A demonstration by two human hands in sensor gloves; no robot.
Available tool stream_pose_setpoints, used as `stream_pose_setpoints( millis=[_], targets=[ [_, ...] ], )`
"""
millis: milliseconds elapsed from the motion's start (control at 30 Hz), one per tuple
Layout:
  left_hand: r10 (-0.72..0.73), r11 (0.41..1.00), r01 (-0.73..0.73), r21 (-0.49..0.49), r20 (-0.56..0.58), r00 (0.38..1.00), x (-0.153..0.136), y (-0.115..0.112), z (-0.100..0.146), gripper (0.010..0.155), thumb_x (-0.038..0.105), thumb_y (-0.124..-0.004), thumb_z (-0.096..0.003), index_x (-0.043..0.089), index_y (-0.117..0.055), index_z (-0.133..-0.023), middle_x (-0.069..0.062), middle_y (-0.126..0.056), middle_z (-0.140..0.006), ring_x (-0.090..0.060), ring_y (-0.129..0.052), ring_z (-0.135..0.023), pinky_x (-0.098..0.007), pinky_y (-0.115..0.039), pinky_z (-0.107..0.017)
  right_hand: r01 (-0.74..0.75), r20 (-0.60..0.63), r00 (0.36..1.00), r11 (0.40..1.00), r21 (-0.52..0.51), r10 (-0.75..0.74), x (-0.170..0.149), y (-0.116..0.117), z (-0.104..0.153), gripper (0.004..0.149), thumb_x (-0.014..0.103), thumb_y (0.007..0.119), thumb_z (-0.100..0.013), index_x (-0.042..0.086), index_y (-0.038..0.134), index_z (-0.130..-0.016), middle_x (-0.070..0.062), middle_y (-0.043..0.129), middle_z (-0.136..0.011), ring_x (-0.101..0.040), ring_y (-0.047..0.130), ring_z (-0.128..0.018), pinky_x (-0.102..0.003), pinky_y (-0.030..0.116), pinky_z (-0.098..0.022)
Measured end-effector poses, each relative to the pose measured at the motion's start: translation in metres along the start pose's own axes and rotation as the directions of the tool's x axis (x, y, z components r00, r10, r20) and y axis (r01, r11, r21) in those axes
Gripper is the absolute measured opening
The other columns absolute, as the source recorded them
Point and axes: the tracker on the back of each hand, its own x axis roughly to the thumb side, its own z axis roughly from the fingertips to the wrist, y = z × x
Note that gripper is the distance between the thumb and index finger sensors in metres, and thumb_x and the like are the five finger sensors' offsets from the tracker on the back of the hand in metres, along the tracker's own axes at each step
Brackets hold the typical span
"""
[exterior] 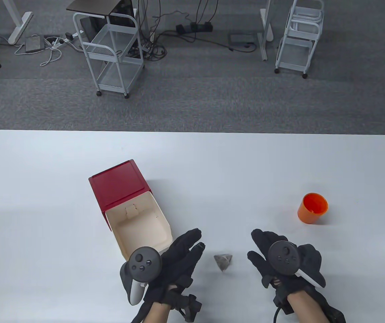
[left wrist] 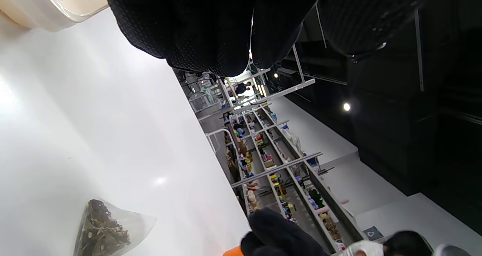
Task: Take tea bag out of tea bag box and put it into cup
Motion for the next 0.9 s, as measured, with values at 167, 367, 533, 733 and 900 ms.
stream_pose_setpoints(
  millis=[167,367,533,733,900],
  targets=[
    [-0.006,1.0,0.006,0.013,0.0,1.0,-0.001,0.003,0.001,0.063,0.058,-0.069,-0.0495,0.027,-0.074,-0.104,-0.008,-0.08,-0.111,-0.034,-0.082,-0.096,-0.045,-0.073,-0.07,-0.064,0.04,0.997,0.995,0.079,0.061,0.015,0.017,-0.013,0.065,0.051,0.074,-0.046,0.017,0.059,-0.1,-0.019,0.068,-0.098,-0.045,0.076,-0.078,-0.057,0.062,-0.064],
    [-0.004,1.0,0.004,0.021,0.003,1.0,-0.001,0.005,0.001,0.062,0.058,-0.068,-0.0495,0.028,-0.075,-0.103,-0.008,-0.08,-0.111,-0.034,-0.082,-0.096,-0.044,-0.073,-0.07,-0.132,0.071,0.99,0.981,0.145,0.123,0.025,0.035,-0.022,0.067,0.053,0.074,-0.046,0.017,0.06,-0.1,-0.018,0.07,-0.095,-0.043,0.077,-0.075,-0.056,0.062,-0.063],
    [-0.003,1.0,0.003,0.023,0.004,1.0,-0.001,0.006,0.0,0.062,0.058,-0.069,-0.0494,0.028,-0.075,-0.103,-0.008,-0.08,-0.111,-0.034,-0.082,-0.096,-0.045,-0.073,-0.07,-0.19,0.108,0.979,0.964,0.185,0.172,0.033,0.05,-0.029,0.067,0.054,0.075,-0.045,0.017,0.061,-0.099,-0.017,0.072,-0.093,-0.042,0.077,-0.074,-0.056,0.063,-0.062],
    [-0.009,1.0,0.008,0.025,0.006,1.0,-0.001,0.006,0.001,0.062,0.058,-0.069,-0.0494,0.027,-0.075,-0.103,-0.008,-0.081,-0.11,-0.035,-0.082,-0.096,-0.045,-0.073,-0.069,-0.28,0.16,0.955,0.94,0.196,0.251,0.046,0.065,-0.035,0.065,0.053,0.077,-0.044,0.017,0.064,-0.097,-0.015,0.075,-0.089,-0.04,0.079,-0.071,-0.055,0.064,-0.061],
    [-0.014,1.0,0.014,0.025,0.002,1.0,-0.001,0.007,0.001,0.062,0.058,-0.069,-0.0494,0.027,-0.075,-0.103,-0.008,-0.081,-0.11,-0.034,-0.082,-0.096,-0.045,-0.073,-0.069,-0.352,0.191,0.928,0.923,0.158,0.321,0.05,0.068,-0.036,0.056,0.047,0.082,-0.043,0.018,0.072,-0.09,-0.012,0.081,-0.083,-0.037,0.084,-0.066,-0.054,0.068,-0.058]
  ],
)
